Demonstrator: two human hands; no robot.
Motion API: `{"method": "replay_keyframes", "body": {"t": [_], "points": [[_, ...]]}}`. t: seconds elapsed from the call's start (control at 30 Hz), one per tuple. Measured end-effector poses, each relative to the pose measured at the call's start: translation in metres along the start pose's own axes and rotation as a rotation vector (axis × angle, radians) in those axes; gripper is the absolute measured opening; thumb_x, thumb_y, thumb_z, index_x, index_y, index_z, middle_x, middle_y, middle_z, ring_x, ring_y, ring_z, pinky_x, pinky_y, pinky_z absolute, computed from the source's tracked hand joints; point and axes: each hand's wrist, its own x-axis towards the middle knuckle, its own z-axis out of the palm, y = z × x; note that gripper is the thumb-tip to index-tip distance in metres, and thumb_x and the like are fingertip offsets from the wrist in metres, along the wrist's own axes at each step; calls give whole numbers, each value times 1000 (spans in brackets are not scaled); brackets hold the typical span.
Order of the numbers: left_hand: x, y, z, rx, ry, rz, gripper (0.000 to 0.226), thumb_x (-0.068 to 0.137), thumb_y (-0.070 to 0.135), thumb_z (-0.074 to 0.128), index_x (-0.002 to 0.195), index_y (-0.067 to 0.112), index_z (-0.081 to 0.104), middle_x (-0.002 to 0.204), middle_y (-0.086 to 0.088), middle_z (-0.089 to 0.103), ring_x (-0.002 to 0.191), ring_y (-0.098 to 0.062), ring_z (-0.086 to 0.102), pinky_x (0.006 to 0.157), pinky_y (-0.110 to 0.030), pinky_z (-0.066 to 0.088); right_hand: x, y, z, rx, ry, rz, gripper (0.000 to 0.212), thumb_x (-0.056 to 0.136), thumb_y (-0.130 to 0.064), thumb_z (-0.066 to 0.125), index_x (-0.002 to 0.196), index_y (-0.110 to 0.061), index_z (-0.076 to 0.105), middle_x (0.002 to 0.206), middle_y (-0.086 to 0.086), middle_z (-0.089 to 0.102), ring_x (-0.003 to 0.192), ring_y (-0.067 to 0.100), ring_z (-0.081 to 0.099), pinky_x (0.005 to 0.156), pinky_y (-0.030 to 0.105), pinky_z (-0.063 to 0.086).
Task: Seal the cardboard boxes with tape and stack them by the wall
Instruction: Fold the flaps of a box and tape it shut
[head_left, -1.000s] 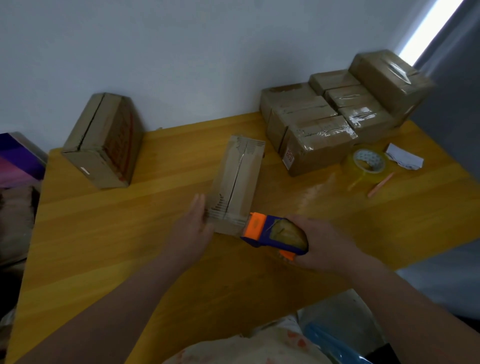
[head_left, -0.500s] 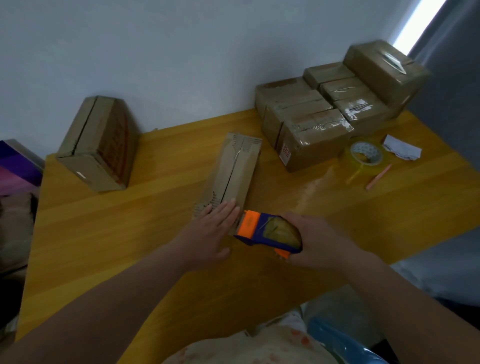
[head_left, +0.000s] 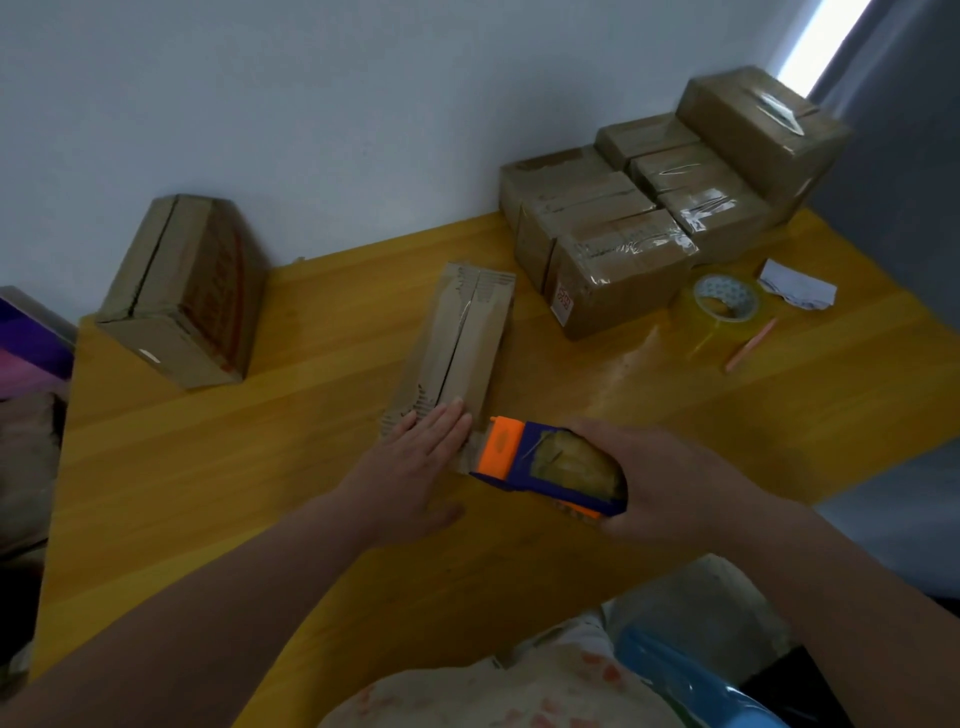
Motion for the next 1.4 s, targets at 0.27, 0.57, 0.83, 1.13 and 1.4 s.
{"method": "replay_keyframes", "body": {"t": [0.27, 0.57, 0.83, 1.13, 1.4], "points": [[2, -2, 5, -41, 33, 29, 93, 77, 73, 21, 133, 36, -44, 149, 8, -36, 136, -5, -35, 108, -30, -24, 0, -3, -11, -141, -119, 94, 83, 76, -51, 69, 144, -44, 22, 114, -12, 58, 96, 10, 59, 78, 29, 54], [-1, 3, -3, -32, -4, -13, 97, 91, 48, 48, 139, 23, -32, 147, 4, -39, 137, -9, -34, 108, -28, -24, 53, -24, -1, -60, -266, 150, 69, 72, -42, 73, 133, -36, 42, 98, -5, 59, 83, 17, 62, 72, 37, 58], [0, 6, -7, -25, -30, -56, 92, 94, 20, 49, 139, 24, -31, 146, 5, -37, 134, -10, -34, 104, -27, -27, 71, -12, -5, 224, -384, 267, 72, 69, -23, 77, 134, -29, 47, 93, -2, 58, 78, 15, 59, 60, 26, 49], [5, 7, 1, -29, 71, -72, 84, 96, 3, 42, 138, 27, -28, 146, 8, -33, 136, -7, -28, 106, -25, -21, 69, -10, -8, 369, -481, 379, 53, 56, -36, 71, 107, -23, 65, 90, 2, 62, 79, 19, 60, 66, 29, 46], [5, 5, 4, -66, 138, -33, 88, 92, -8, 42, 140, 28, -23, 147, 10, -29, 136, -5, -25, 108, -25, -18, 54, -10, -8, 74, -488, 400, 69, 75, -44, 73, 135, -18, 51, 121, 0, 53, 105, 22, 54, 84, 35, 52]]}}
